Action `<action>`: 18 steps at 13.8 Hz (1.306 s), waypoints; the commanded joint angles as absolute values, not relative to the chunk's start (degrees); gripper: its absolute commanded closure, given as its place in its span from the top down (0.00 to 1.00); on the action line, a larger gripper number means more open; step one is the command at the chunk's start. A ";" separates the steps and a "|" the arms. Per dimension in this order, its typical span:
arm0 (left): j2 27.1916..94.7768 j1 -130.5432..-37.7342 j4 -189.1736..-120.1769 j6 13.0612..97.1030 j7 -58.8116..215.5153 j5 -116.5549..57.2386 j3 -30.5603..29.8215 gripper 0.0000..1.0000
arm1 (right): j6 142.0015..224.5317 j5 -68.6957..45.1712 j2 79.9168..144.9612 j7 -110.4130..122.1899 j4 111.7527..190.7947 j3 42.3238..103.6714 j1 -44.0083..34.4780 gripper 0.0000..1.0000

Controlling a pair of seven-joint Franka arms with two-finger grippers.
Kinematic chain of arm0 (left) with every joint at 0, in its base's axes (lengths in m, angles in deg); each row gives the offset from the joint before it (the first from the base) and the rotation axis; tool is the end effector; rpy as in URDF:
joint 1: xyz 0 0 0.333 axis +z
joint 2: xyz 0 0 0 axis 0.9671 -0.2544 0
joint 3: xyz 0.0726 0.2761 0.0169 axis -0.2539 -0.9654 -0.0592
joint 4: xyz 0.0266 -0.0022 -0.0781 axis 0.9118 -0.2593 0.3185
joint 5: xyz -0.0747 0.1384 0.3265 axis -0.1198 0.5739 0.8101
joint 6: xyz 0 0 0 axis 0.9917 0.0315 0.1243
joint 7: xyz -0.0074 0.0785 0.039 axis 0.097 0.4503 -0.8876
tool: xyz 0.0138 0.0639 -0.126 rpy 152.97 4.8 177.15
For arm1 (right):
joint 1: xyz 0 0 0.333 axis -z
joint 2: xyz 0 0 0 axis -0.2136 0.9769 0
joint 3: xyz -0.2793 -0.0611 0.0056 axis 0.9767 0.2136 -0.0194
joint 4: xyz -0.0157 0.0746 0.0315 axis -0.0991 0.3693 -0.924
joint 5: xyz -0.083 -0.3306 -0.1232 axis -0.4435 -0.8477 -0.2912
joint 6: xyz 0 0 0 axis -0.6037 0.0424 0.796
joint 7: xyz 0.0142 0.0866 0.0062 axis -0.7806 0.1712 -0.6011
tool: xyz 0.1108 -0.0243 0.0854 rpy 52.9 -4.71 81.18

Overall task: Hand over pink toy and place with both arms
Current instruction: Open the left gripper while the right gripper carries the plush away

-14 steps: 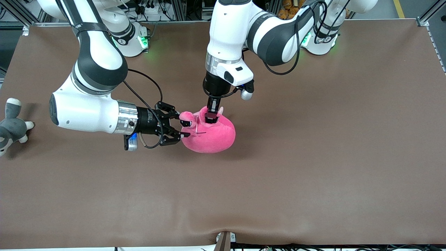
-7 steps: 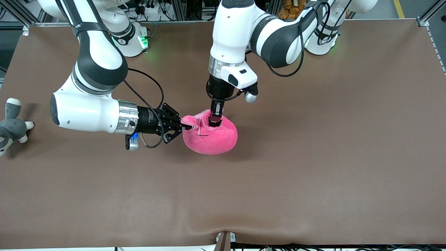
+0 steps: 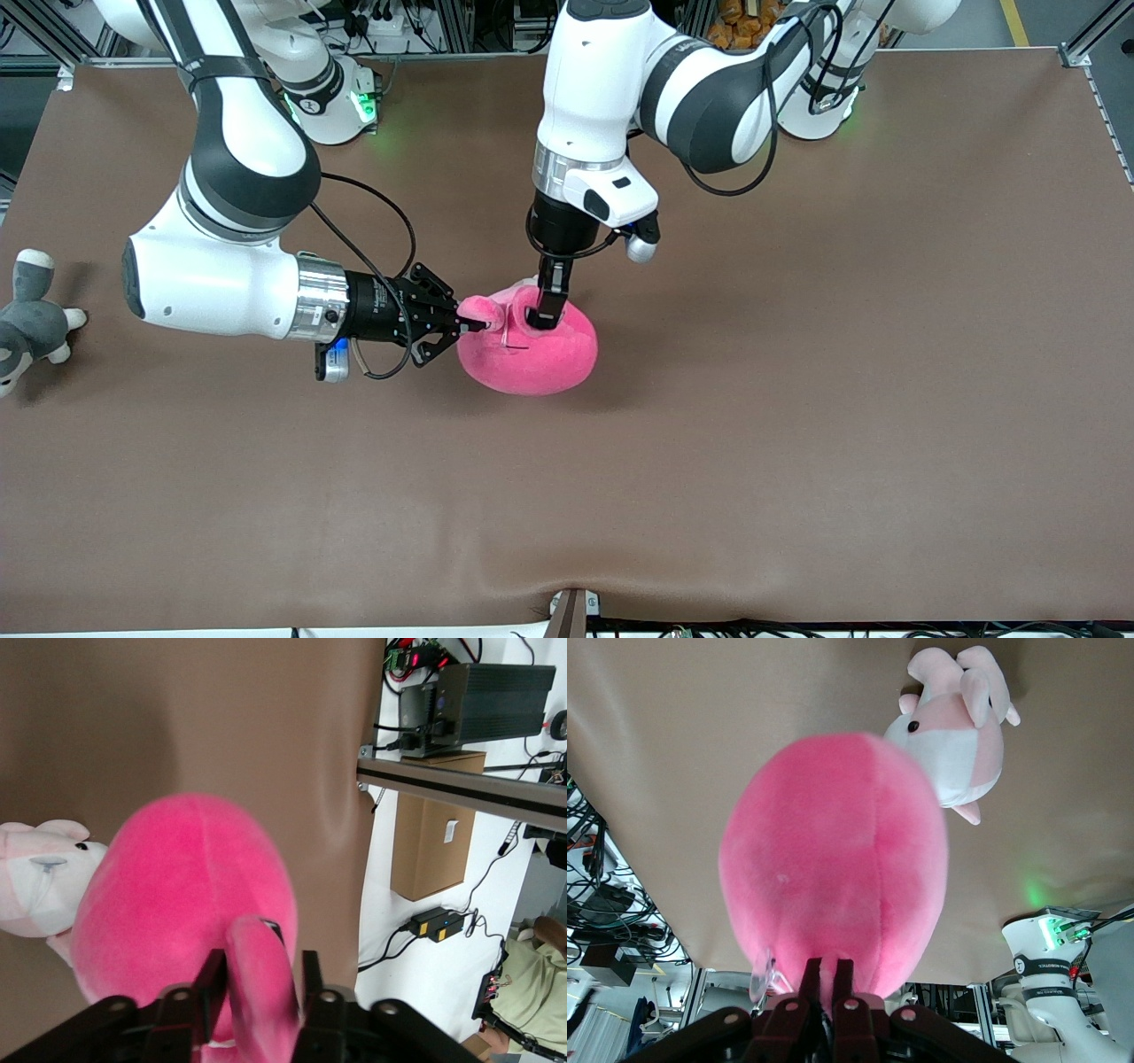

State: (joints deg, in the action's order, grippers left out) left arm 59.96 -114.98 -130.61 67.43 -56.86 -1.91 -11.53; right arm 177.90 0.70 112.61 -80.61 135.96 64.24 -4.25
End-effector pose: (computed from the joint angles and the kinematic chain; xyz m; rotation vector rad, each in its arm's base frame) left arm 0.5094 -0.4918 0.4758 1.8966 1.8319 0.2849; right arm 0.5939 0.2923 0.4355 -1.8997 1.5558 0.8079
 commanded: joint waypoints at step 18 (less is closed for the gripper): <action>65.68 -94.00 -132.12 53.58 -8.64 -11.34 -12.72 1.00 | 147.36 -12.20 127.12 -30.01 135.73 64.03 38.69 0.00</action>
State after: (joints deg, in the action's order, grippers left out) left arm 63.41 -96.12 -130.18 54.69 -12.26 -9.41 -13.39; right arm 148.56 -9.74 126.11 -33.61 134.84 65.54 36.36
